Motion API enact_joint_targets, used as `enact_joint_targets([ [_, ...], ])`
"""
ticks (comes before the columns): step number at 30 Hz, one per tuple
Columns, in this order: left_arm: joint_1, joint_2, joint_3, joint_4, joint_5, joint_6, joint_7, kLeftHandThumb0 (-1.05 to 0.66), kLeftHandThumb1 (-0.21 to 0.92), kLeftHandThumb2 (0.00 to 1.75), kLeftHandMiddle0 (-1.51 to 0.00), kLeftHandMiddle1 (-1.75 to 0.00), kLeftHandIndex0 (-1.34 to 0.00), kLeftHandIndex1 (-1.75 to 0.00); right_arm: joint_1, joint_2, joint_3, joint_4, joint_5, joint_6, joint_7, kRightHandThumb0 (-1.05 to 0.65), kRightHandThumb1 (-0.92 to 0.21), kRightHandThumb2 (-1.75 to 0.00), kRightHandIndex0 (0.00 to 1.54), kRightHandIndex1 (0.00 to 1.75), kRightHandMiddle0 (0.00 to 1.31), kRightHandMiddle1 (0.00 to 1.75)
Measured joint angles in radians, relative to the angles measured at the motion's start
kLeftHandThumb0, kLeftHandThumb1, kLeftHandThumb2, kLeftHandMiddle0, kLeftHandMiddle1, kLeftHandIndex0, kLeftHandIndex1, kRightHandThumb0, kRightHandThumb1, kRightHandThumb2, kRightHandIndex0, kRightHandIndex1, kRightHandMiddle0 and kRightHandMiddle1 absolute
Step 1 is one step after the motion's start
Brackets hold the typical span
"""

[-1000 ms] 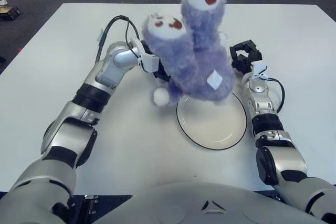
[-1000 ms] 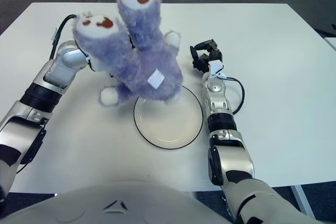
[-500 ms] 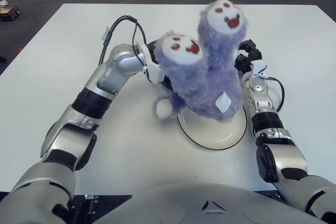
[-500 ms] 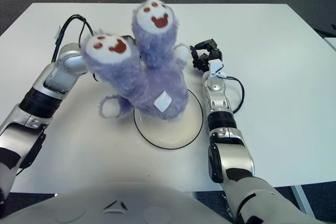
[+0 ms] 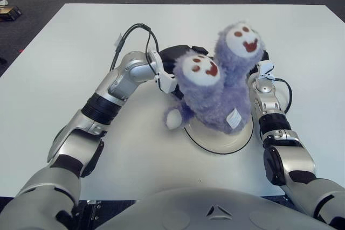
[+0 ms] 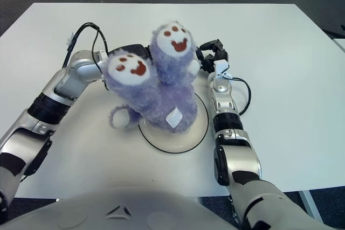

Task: Put the doll into the plate.

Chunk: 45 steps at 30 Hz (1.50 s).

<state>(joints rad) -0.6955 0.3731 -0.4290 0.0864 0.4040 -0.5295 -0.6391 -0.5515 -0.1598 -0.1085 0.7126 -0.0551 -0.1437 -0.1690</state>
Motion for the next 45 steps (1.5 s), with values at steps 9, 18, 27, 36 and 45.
enact_joint_targets([
  [9, -0.055, -0.02, -0.009, 0.003, 0.003, 0.019, -0.013, 0.0, 0.92, 0.54, -0.13, -1.74, -0.13, -1.7, -0.015, 0.004, 0.006, 0.013, -0.001, 0.005, 0.0, -0.36, -0.92, -0.33, 0.75, 1.71, 0.41, 1.54],
  [18, -0.057, -0.045, -0.014, 0.041, 0.097, 0.012, 0.056, 0.0, 0.92, 0.4, -0.28, -1.59, -0.29, -1.54, -0.039, 0.002, -0.002, 0.054, 0.001, 0.001, -0.008, -0.36, -0.92, -0.32, 0.75, 1.71, 0.42, 1.53],
  [27, -0.059, -0.065, -0.013, 0.08, 0.116, -0.014, 0.118, 0.0, 0.91, 0.4, -0.32, -1.55, -0.33, -1.51, -0.048, -0.012, -0.016, 0.093, 0.003, -0.044, -0.012, -0.36, -0.92, -0.3, 0.7, 1.64, 0.43, 1.51],
  [36, -0.061, -0.089, -0.011, 0.135, 0.113, -0.016, 0.153, 0.0, 0.76, 0.64, -0.34, -1.59, -0.35, -1.56, -0.053, -0.025, -0.03, 0.142, 0.004, -0.104, -0.034, -0.36, -0.92, -0.3, 0.69, 1.61, 0.44, 1.5],
  [45, -0.082, -0.11, -0.01, 0.197, 0.11, -0.046, 0.179, 0.0, 0.55, 1.02, -0.35, -1.73, -0.36, -1.71, -0.063, -0.027, -0.04, 0.164, 0.005, -0.114, -0.037, -0.36, -0.92, -0.29, 0.7, 1.61, 0.45, 1.49],
])
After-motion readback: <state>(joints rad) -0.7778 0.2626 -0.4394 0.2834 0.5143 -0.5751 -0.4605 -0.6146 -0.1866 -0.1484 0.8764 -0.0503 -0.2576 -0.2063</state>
